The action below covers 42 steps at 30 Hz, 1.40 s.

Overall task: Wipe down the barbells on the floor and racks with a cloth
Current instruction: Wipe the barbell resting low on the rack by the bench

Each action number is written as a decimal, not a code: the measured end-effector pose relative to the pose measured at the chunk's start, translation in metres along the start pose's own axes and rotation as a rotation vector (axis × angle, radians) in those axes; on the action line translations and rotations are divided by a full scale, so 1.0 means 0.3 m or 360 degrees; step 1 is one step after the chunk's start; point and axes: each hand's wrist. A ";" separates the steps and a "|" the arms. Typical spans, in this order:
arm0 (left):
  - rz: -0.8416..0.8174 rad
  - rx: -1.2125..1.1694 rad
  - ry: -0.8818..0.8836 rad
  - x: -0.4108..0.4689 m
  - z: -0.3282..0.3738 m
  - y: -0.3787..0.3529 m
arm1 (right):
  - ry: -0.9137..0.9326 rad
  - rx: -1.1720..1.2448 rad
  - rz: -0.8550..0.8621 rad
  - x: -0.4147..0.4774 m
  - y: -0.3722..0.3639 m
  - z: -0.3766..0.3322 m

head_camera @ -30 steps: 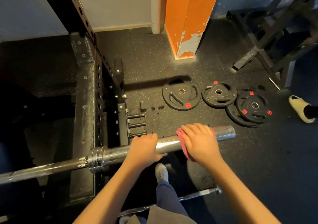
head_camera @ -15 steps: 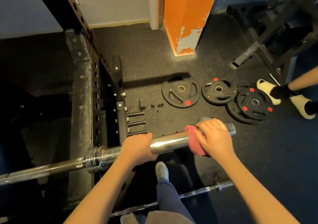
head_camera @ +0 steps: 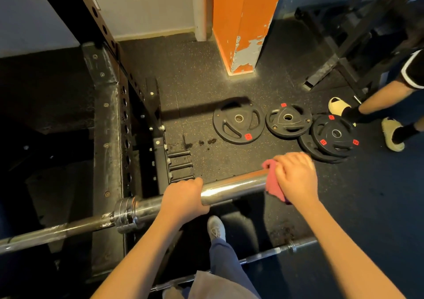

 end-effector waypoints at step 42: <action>0.0128 0.0263 0.0001 -0.279 -0.242 -0.066 | 0.0457 0.0216 -0.0112 -0.269 -0.113 -0.503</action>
Point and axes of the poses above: each hand's wrist, its own x-axis towards the middle knuckle, its own y-axis out of the back of the hand, z = x × y, and after that the axes turned 1 degree about x, right-handed
